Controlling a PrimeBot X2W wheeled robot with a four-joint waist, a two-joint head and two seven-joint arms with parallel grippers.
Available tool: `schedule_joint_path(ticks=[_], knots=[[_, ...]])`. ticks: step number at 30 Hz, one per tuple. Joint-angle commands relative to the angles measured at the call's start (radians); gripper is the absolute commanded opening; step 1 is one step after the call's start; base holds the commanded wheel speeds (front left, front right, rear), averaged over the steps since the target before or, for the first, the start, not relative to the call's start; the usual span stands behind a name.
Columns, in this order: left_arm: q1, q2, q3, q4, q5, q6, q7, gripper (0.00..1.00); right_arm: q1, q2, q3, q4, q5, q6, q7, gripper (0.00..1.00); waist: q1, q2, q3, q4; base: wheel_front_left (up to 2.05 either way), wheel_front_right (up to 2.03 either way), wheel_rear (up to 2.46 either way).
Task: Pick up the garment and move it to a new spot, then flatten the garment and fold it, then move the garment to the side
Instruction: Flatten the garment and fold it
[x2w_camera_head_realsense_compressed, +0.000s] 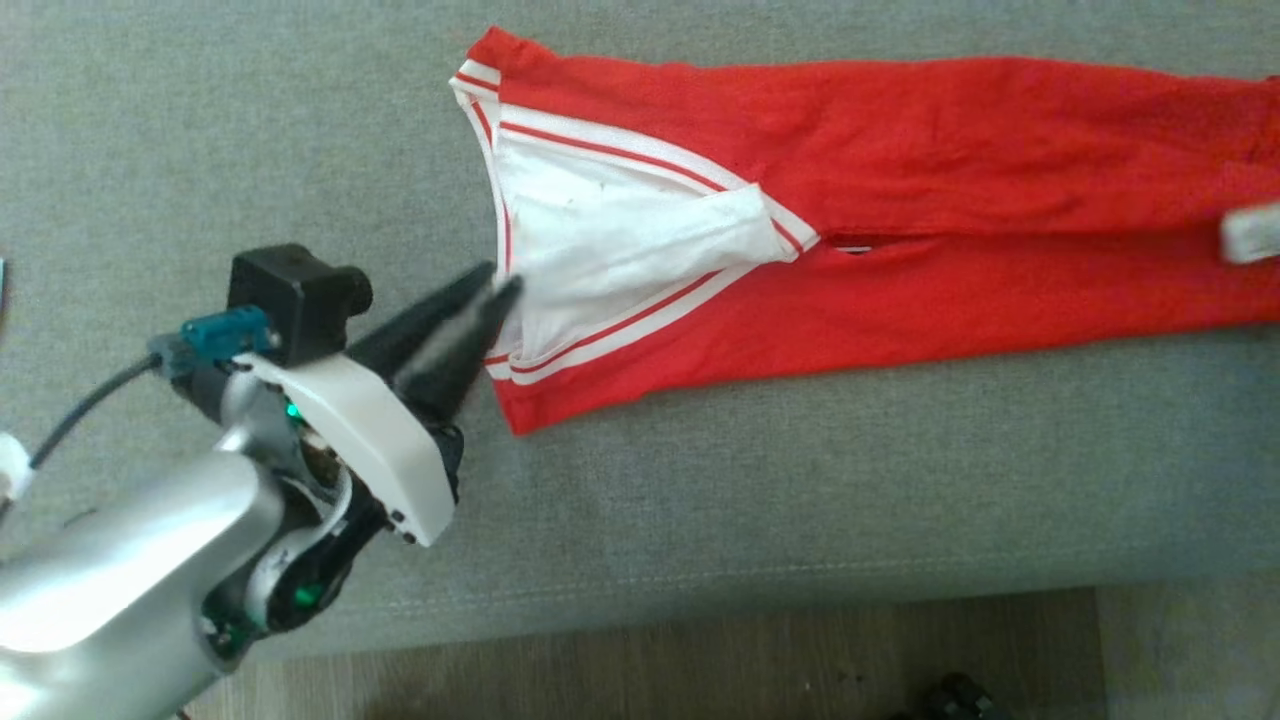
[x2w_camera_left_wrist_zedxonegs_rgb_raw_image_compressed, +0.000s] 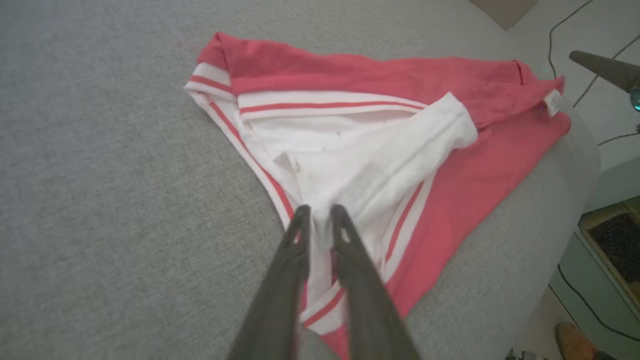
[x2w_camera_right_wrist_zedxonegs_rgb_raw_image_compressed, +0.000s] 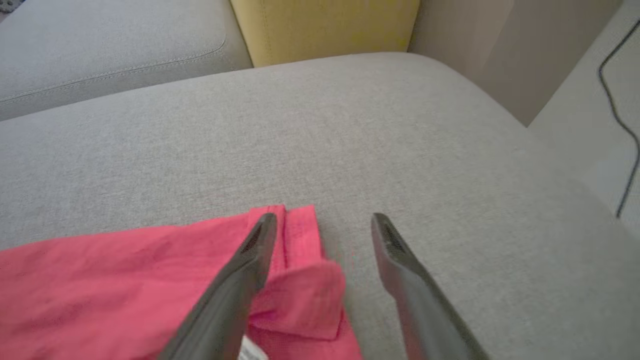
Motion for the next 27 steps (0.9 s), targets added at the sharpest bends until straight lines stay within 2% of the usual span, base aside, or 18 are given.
schedule_joint_path(ticks=[1,5,10,13,18,21,23,27], knots=[[0.006,0.019,0.040,-0.014,-0.003,0.015,-0.022,1.00,0.033,0.006,0.000,-0.049,-0.014,0.006,-0.009,1.00,0.0000,0.0000,-0.015,-0.005,0.00,0.00,0.00],[0.055,-0.003,0.047,0.009,0.012,0.072,-0.086,1.00,0.076,0.045,-0.038,-0.091,-0.019,0.006,-0.031,1.00,0.0000,0.0000,-0.055,-0.010,0.00,0.00,0.00],[0.138,-0.035,0.066,0.020,0.056,0.181,-0.193,1.00,0.132,0.083,-0.067,-0.118,0.025,0.006,-0.081,1.00,0.0000,0.0000,-0.120,-0.009,0.00,0.00,0.00],[0.189,-0.067,0.088,0.028,0.110,0.257,-0.226,1.00,0.142,0.086,-0.081,-0.076,0.095,0.006,-0.115,1.00,0.0000,0.0000,-0.158,0.000,0.00,0.00,0.00],[0.263,-0.146,0.137,0.022,0.276,0.369,-0.238,1.00,0.102,0.086,-0.101,0.032,0.134,0.006,-0.154,1.00,0.0000,0.0000,-0.203,0.043,0.00,0.00,0.00],[0.314,-0.198,0.177,0.002,0.371,0.388,-0.238,1.00,0.065,0.087,-0.116,0.095,0.095,0.006,-0.135,1.00,0.0000,0.0000,-0.219,0.078,0.00,0.00,0.00],[0.330,-0.211,0.187,-0.002,0.397,0.387,-0.238,1.00,0.052,0.087,-0.124,0.111,0.070,0.006,-0.127,1.00,0.0000,0.0000,-0.222,0.090,0.00,0.00,0.00],[0.379,-0.257,0.222,-0.005,0.458,0.360,-0.238,1.00,0.010,0.087,-0.167,0.174,-0.039,0.006,-0.065,1.00,0.0000,0.0000,-0.229,0.137,0.00,0.00,0.00]])
